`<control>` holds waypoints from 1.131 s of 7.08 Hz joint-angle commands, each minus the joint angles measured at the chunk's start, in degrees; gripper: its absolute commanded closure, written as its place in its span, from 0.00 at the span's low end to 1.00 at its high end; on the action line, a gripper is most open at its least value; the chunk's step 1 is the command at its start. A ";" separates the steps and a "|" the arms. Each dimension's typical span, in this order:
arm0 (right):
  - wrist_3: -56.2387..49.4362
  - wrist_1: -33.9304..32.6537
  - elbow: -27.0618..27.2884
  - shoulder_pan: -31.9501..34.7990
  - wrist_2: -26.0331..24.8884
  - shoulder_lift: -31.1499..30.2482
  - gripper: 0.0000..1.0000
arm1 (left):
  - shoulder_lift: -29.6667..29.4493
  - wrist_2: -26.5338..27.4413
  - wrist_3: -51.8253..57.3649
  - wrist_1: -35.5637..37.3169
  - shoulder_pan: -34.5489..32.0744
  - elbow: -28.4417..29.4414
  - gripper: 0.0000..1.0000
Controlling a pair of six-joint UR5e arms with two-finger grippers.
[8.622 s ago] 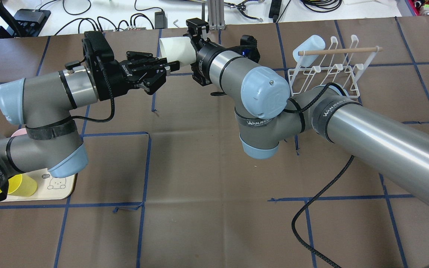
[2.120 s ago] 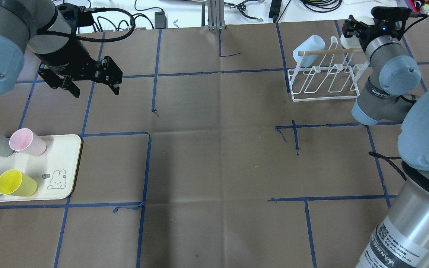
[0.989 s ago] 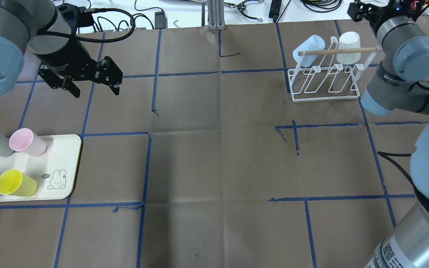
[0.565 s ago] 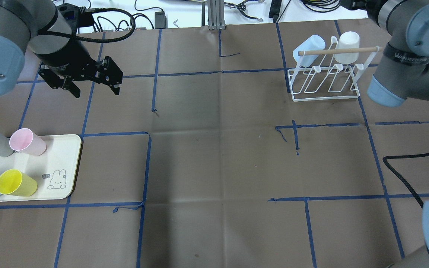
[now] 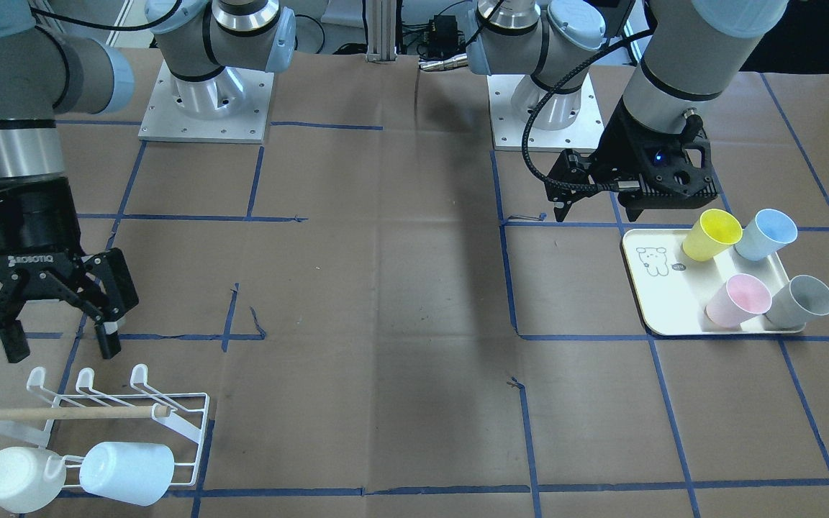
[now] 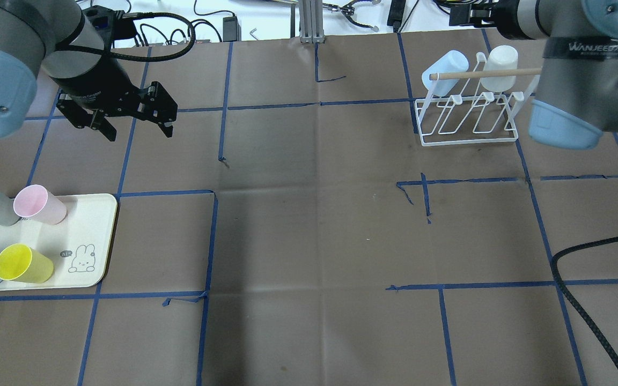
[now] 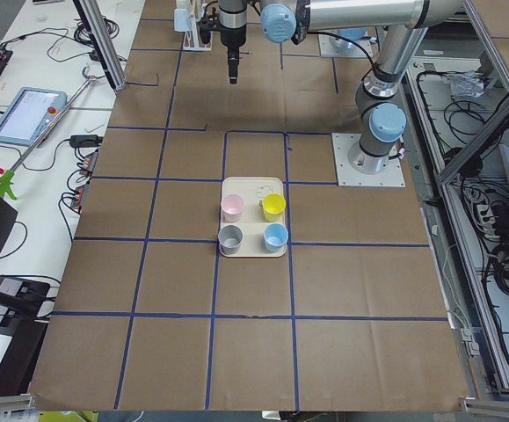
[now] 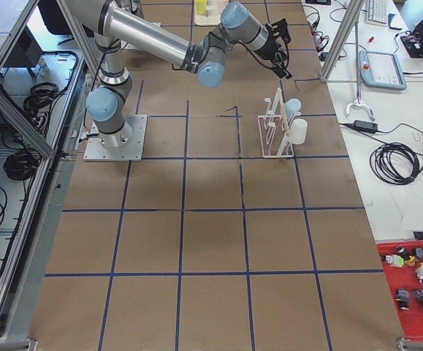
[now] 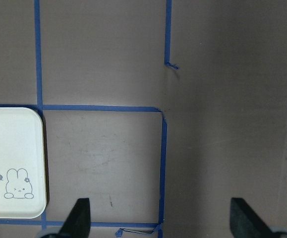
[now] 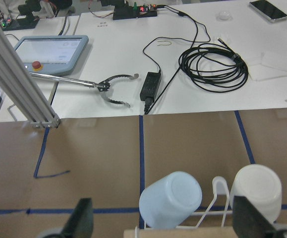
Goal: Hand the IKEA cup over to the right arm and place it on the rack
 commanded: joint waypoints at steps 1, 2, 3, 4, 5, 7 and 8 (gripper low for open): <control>0.38 17.13 -0.13 4.04 -0.09 -5.26 0.00 | 0.05 0.00 0.06 0.00 0.00 -0.05 0.01; 0.64 25.29 -1.26 6.32 -2.78 -6.93 0.00 | 0.31 0.00 0.06 0.00 0.00 -0.22 0.01; 3.52 33.12 -3.36 8.08 -5.77 -7.73 0.00 | 0.05 0.08 0.06 0.00 0.00 -0.14 0.01; 7.64 42.16 -5.73 9.15 -5.80 -9.57 0.00 | -0.04 0.08 0.32 0.00 0.00 -0.13 0.01; 11.68 51.21 -7.14 9.85 -5.71 -11.85 0.00 | 0.30 0.08 0.32 0.00 0.00 -0.31 0.01; 12.78 54.73 -5.06 10.21 -5.89 -16.41 0.00 | 0.22 0.08 0.32 0.00 0.00 -0.14 0.01; 12.69 54.73 -4.00 10.21 -5.97 -17.22 0.00 | 0.05 0.17 0.32 0.00 0.00 0.04 0.01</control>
